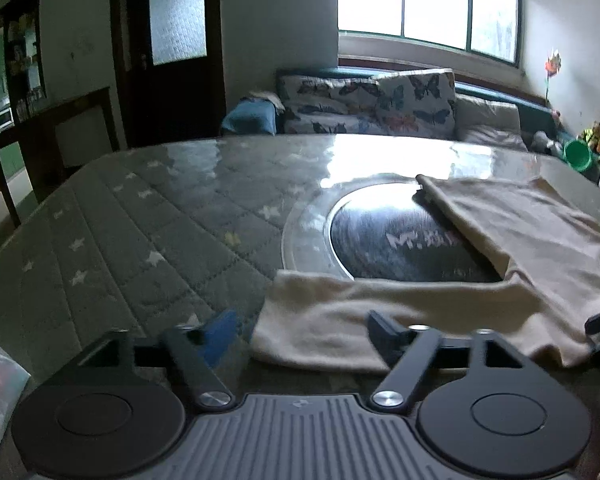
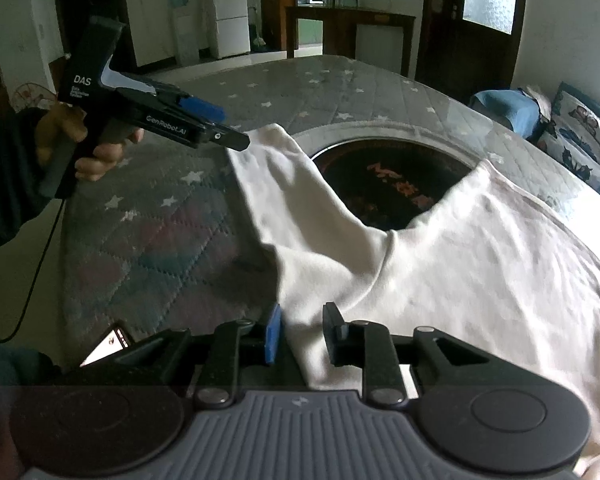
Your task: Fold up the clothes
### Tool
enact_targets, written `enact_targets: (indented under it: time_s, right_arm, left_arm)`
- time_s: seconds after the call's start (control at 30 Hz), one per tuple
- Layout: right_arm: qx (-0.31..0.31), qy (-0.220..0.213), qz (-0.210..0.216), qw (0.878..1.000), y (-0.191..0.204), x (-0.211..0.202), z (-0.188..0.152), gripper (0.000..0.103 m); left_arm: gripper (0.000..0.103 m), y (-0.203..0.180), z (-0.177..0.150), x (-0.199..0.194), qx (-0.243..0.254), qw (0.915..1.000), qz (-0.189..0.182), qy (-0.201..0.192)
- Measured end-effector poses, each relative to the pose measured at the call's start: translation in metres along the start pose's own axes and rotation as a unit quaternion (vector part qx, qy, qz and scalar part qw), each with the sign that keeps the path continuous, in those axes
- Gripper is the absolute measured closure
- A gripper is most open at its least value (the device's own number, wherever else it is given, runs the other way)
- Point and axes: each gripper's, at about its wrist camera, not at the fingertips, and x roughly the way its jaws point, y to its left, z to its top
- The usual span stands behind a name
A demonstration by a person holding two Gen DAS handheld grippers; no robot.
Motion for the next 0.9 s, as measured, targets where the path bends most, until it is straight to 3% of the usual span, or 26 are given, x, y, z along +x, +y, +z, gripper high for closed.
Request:
enact_targets:
  time_s: [0.13, 0.33, 0.9]
  right_arm:
    - [0.000, -0.001, 0.000, 1.000, 0.000, 0.002, 0.002, 0.079]
    - [0.006, 0.000, -0.002, 1.000, -0.001, 0.006, 0.002, 0.073]
    - [0.011, 0.003, -0.001, 1.000, -0.002, 0.009, 0.002, 0.072]
  left_arm:
    - [0.000, 0.003, 0.002, -0.009, -0.011, 0.9995, -0.012, -0.028]
    - [0.000, 0.005, 0.006, -0.016, -0.025, 0.9980, -0.027, -0.051]
    - [0.000, -0.009, 0.002, -0.019, -0.007, 0.9964, -0.058, -0.062]
